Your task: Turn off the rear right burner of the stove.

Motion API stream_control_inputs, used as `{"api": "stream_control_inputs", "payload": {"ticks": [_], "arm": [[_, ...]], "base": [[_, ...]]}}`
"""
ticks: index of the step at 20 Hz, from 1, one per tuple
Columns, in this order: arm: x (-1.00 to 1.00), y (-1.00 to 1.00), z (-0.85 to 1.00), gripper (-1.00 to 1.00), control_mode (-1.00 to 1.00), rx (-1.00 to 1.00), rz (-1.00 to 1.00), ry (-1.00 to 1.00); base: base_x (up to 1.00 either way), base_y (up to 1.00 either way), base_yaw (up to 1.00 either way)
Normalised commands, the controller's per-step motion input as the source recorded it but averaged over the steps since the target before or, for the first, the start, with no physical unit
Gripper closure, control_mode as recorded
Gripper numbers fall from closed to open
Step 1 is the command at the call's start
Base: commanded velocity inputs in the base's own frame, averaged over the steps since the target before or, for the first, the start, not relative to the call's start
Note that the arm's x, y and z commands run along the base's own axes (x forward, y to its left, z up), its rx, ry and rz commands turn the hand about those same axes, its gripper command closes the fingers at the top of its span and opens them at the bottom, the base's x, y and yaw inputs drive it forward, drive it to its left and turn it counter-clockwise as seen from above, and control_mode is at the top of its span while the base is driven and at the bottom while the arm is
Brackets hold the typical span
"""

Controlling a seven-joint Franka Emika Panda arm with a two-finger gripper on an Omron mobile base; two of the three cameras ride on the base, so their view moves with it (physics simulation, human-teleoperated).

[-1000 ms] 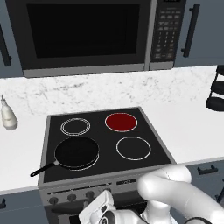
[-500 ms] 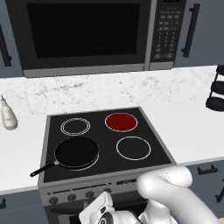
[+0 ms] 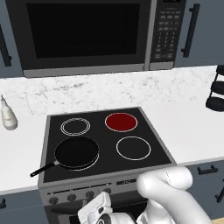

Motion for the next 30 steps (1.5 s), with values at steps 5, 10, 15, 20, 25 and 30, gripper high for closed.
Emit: {"api": "stream_control_inputs", "payload": {"ticks": [5, 10, 15, 20, 25, 30], "arm": [[0.01, 0.28, 0.0, -1.0, -1.0, -0.02, 0.0, -0.03], [0.02, 0.0, 0.0, -1.0, -1.0, 0.0, 0.0, -0.01], [0.02, 0.0, 0.0, -1.0, -1.0, 0.0, 0.0, 0.0], [0.0, 0.0, 0.01, 1.0, -1.0, 0.0, 0.0, 0.0], [0.0, 0.0, 0.14, 1.0, -1.0, 0.04, 0.0, 0.0], [0.0, 0.0, 0.33, 1.0, -1.0, 0.31, -0.11, -0.06]], "base": [[0.0, 0.0, 0.0], [0.0, 0.0, 0.0], [0.0, 0.0, 0.0], [0.0, 0.0, 0.0], [0.0, 0.0, 0.0], [0.0, 0.0, 0.0]]}}
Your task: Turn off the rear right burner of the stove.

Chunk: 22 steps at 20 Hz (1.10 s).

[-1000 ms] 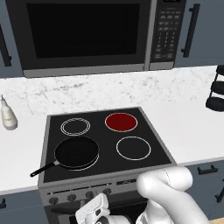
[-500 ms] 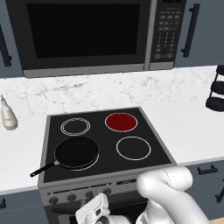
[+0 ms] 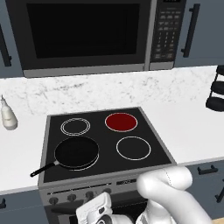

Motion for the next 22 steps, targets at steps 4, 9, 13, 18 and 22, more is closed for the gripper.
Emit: {"api": "stream_control_inputs", "payload": {"ticks": [4, 9, 13, 18, 22], "arm": [[0.0, 0.0, 0.37, 1.0, -1.0, 0.53, -0.23, -0.15], [0.0, 0.0, 0.25, 1.0, -1.0, 0.59, -0.31, -0.24], [0.0, 0.0, 0.22, 1.0, -1.0, 0.58, -0.36, -0.29], [0.0, -0.05, 0.19, 1.0, -1.0, 0.48, -0.37, -0.28], [-0.04, 0.0, 0.0, 1.0, -1.0, 0.03, -0.04, -0.08]], "base": [[0.0, 0.0, 0.0], [0.0, 0.0, 0.0], [0.0, 0.0, 0.0], [0.0, 0.0, 0.0], [0.0, 0.0, 0.0]]}}
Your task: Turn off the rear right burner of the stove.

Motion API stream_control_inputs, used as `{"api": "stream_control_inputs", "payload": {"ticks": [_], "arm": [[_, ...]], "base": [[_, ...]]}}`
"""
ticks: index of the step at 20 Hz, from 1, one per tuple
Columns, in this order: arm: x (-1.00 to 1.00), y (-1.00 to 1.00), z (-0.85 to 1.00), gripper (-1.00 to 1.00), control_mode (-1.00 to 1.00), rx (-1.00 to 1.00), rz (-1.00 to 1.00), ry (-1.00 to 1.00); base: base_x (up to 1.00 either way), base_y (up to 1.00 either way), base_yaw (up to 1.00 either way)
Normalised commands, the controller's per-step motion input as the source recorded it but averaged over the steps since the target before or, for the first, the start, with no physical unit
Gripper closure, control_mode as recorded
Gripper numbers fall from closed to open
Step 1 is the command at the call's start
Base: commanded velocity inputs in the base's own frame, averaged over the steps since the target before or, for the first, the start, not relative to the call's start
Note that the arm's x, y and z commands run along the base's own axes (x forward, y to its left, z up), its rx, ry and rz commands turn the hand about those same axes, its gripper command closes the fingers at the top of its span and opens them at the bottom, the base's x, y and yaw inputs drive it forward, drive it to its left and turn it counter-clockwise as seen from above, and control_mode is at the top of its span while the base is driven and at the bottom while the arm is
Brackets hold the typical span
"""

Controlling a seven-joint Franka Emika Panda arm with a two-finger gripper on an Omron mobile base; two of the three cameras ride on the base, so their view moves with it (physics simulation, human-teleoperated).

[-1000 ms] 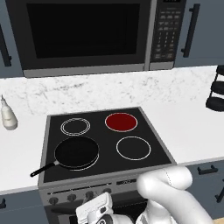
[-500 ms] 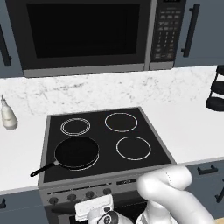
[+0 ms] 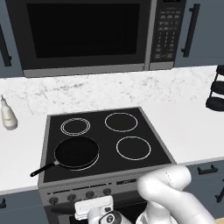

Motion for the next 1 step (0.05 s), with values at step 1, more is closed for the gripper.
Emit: {"api": "stream_control_inputs", "payload": {"ticks": [1], "arm": [[0.0, 0.0, 0.0, 1.0, -1.0, 0.0, 0.0, 0.0]], "base": [[0.0, 0.0, 0.0]]}}
